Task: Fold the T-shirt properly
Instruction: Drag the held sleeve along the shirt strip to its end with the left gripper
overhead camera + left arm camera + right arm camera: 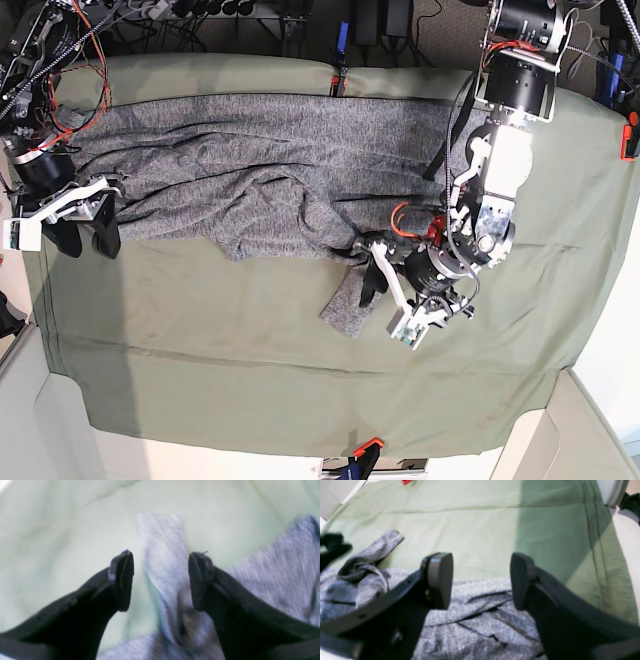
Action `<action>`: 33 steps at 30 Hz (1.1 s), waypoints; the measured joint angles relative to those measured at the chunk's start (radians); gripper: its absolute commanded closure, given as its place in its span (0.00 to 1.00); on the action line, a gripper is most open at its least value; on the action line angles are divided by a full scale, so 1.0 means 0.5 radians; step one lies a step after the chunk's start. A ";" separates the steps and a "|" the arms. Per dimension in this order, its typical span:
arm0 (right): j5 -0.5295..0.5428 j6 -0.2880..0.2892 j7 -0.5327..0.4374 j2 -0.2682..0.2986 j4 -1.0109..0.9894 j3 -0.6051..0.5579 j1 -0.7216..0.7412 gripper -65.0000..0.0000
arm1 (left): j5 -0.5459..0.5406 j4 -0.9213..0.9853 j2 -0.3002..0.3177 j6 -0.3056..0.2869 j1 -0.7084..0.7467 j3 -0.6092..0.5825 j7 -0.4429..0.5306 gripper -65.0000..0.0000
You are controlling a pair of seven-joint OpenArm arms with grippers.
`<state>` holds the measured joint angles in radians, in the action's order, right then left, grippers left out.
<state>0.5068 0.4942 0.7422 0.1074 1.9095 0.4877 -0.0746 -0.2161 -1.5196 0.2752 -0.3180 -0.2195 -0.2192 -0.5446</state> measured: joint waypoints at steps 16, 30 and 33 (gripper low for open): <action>-0.002 0.000 0.038 -0.005 0.000 0.000 0.000 0.45 | 0.150 1.286 -0.314 -0.093 -0.523 0.002 0.387 0.43; -0.007 -0.002 0.036 -0.003 0.000 0.002 -0.002 0.45 | -0.005 0.826 -0.108 0.040 -0.458 -0.002 -0.041 1.00; 0.002 0.000 0.037 0.000 0.000 0.002 0.000 0.45 | -0.176 0.318 0.111 0.044 -0.332 0.009 -0.224 1.00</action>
<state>0.5076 0.4942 0.7605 0.1074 1.9095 0.4885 -0.0746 -0.3042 -1.3605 0.3305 -0.2958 -0.3855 -0.2146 -0.6563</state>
